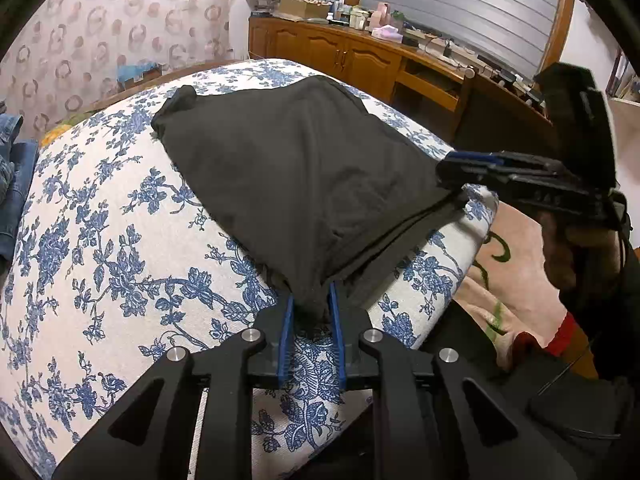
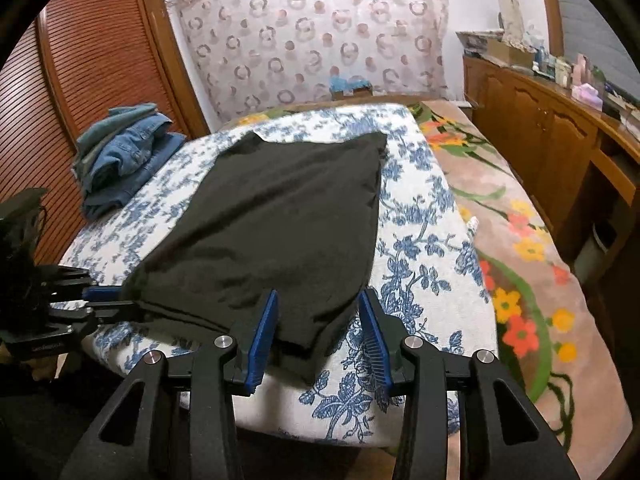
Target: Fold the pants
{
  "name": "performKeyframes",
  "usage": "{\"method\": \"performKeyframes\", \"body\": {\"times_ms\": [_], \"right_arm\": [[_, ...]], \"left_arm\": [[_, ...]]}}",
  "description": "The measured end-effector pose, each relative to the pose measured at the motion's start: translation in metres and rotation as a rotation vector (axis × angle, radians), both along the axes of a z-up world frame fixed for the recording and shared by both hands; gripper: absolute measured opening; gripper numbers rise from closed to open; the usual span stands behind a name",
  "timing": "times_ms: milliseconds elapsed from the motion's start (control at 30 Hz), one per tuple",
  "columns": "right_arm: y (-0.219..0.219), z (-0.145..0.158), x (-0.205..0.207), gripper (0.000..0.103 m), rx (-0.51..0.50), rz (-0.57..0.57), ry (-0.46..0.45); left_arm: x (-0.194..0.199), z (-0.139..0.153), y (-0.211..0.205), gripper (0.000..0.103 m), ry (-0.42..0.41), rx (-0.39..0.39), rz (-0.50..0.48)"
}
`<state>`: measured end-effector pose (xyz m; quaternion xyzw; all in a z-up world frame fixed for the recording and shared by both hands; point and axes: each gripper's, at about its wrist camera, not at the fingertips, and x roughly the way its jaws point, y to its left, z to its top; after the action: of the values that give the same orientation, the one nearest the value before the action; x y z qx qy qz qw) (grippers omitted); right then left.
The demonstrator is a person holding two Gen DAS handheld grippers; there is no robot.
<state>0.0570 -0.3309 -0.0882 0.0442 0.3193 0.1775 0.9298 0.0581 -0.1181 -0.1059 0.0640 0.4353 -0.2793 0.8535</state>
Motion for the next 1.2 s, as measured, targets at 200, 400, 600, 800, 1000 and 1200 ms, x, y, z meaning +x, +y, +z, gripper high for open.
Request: {"method": "performKeyframes", "body": {"times_ms": [200,400,600,800,1000,1200], "right_arm": [[0.012,-0.008,-0.001,0.044,-0.020,0.010,0.027],[0.012,-0.009,-0.001,0.029,-0.004,0.021,0.032],[0.012,-0.012,-0.001,0.013,0.031,0.047,0.035],[0.006,-0.013,-0.004,0.010,0.080,0.052,0.020],[0.005,0.001,-0.012,0.009,0.084,0.062,-0.032],[0.006,0.025,-0.027,0.009,0.080,0.082,-0.109]], "left_arm": [[0.001,-0.001,-0.001,0.020,0.000,0.004,0.002],[0.001,-0.001,-0.001,0.020,-0.001,0.006,0.003],[0.005,-0.002,-0.004,0.018,-0.010,0.018,0.002],[0.006,0.005,-0.008,0.011,-0.034,0.023,0.007],[0.002,0.027,-0.003,0.011,-0.081,-0.010,0.015],[-0.003,0.059,0.008,0.010,-0.160,-0.031,0.037]]}}
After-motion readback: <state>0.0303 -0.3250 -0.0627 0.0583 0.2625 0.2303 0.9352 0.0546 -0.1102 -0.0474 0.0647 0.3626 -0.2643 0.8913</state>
